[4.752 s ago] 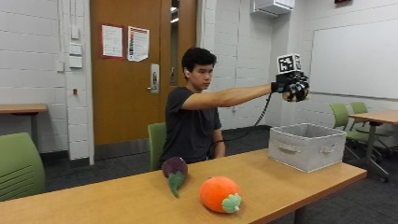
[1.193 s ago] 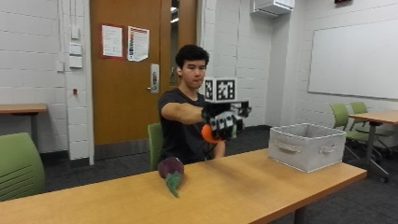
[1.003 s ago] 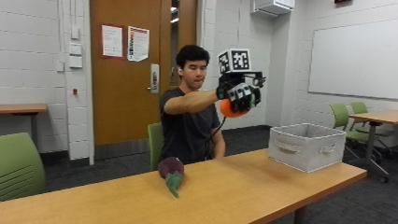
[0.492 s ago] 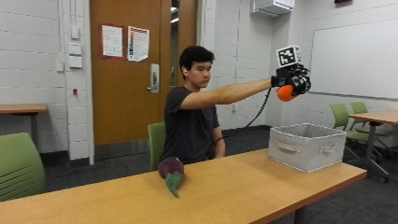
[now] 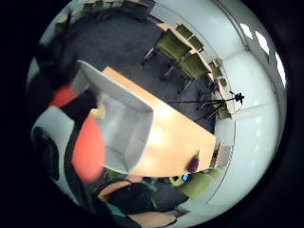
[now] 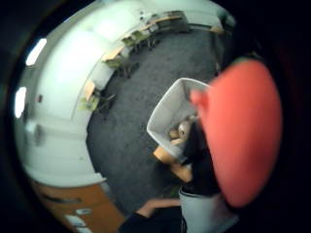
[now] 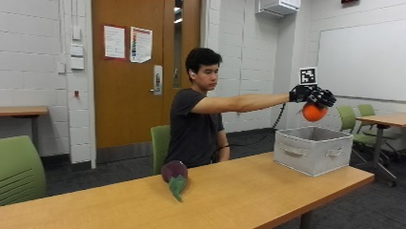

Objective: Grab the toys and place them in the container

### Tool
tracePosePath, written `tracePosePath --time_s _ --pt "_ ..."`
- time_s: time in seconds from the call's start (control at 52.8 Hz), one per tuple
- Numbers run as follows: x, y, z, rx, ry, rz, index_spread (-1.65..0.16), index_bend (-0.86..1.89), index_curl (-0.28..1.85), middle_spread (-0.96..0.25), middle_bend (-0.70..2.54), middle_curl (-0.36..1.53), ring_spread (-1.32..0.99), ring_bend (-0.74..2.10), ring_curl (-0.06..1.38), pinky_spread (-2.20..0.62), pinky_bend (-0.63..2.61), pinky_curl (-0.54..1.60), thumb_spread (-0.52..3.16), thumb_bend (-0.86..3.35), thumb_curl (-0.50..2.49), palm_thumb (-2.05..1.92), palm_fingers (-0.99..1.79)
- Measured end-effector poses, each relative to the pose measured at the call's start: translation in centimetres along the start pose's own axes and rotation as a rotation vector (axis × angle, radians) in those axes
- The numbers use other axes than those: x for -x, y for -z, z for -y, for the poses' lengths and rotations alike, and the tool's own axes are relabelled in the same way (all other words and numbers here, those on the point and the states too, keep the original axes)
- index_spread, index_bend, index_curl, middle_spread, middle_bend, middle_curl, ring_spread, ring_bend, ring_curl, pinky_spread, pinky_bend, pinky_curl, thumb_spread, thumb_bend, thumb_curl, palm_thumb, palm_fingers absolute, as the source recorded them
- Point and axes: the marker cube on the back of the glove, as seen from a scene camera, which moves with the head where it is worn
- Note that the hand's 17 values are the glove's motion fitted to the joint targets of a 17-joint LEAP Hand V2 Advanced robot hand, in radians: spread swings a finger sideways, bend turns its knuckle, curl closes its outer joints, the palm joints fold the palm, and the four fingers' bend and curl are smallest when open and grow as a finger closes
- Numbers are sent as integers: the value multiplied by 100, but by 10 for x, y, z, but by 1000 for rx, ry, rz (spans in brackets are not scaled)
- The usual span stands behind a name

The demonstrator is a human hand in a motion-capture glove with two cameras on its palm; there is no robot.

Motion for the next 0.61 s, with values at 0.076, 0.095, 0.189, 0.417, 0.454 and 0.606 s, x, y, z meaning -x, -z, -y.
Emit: tracePosePath --time_s 0.076,0.095,0.189,0.417,0.454,0.606 --pt "-13 -10 0 48 -51 -40 -51 -11 115 -27 46 64 -32 98 55 -29 115 52 73 -25 91 3 -5" --pt "-14 -10 -2 45 -35 -30 -49 -9 112 -25 46 64 -29 98 57 -26 120 54 76 -21 87 -2 -7" --pt "4 -8 -2 5 -78 -35 -44 -7 92 -16 42 56 -20 80 42 -15 128 47 84 -17 72 -17 -16" --pt "19 13 -40 15 -130 -195 -37 7 65 -9 42 52 -12 77 35 -4 120 41 93 -14 47 -20 -13" --pt "15 21 -52 11 -103 -149 -37 9 62 -9 43 52 -13 75 35 -3 117 40 94 -14 44 -19 -13" --pt "-15 55 -108 12 67 31 -35 11 54 -9 42 50 -14 70 33 -2 111 37 95 -13 33 -18 -9"
